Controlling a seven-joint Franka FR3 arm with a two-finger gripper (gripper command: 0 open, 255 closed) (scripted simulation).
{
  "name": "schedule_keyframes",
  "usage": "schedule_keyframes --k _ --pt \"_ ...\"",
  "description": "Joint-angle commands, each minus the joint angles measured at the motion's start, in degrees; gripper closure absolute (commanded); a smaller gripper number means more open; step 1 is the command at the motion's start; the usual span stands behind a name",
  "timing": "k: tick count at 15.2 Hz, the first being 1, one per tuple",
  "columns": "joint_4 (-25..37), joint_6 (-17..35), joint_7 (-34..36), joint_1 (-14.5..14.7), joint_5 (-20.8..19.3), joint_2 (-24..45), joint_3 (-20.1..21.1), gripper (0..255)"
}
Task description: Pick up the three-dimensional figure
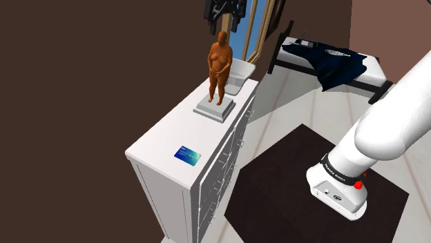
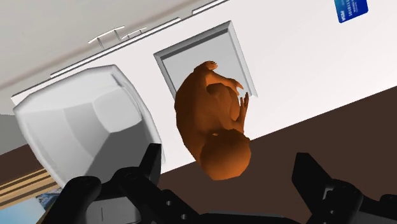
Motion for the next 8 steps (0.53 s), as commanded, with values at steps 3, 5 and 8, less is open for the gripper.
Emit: schedule_keyframes --k 3,5,8 --pt "-3.32 2.81 -0.12 -0.01 0.13 -0.55 -0.03 0" --pt "-3.29 2.80 -0.11 -0.01 0.13 -0.54 -0.03 0" --pt "-3.37 2.83 -0.13 -0.02 0.14 -0.59 -0.04 255"
